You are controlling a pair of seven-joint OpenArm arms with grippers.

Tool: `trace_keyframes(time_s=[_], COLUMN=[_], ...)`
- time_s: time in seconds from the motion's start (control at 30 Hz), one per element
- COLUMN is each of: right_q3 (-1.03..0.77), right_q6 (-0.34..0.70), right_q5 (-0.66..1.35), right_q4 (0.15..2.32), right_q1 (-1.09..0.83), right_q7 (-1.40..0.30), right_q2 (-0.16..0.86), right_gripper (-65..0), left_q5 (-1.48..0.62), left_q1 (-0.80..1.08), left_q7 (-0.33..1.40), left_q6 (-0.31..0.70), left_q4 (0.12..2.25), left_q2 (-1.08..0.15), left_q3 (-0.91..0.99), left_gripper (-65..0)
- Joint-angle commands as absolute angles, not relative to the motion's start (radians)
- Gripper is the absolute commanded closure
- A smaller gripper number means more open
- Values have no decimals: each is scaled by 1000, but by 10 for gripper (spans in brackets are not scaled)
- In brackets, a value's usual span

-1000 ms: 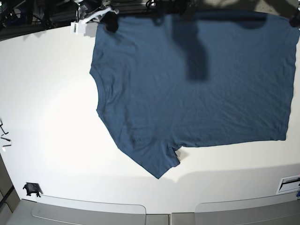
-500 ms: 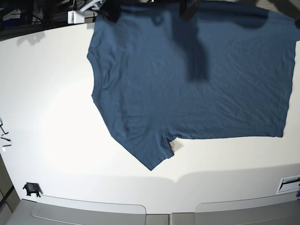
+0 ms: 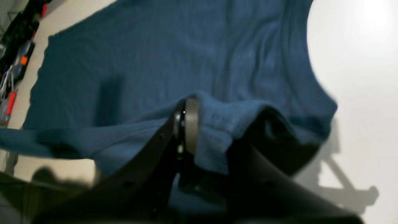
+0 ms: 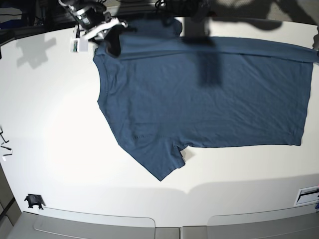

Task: Fold the T-shirt properly
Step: 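Lift both shoulders and pull the shirt toward the robot base, then lower the held shoulder edge back over the shirt body with both grippers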

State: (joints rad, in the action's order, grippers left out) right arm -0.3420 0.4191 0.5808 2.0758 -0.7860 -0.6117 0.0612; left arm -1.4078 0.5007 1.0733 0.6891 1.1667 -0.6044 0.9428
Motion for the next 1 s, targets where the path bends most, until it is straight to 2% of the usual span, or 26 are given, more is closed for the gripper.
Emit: trace_keyframes(time_s=[0.0, 0.23, 0.53, 0.97], right_q3=[-345, -345, -345, -345], right_q6=[420, 418, 419, 418], right_q5=[596, 567, 523, 472], right_q4=[2077, 1948, 1803, 1775], right_q1=[-769, -621, -510, -457], right_q7=[-584, -583, -583, -570], right_q2=[64, 64, 67, 66], right_gripper=[0, 0, 0, 0], left_q5=[-1429, -1324, -1298, -1175], left_q1=[496, 471, 471, 469], left_q7=[1047, 970, 967, 862], left_q6=[698, 698, 698, 698], left_q4=[1179, 1179, 1179, 1179], left_q2=[-629, -629, -629, -629], left_q3=[954, 954, 954, 912], left_gripper=[0, 0, 0, 0])
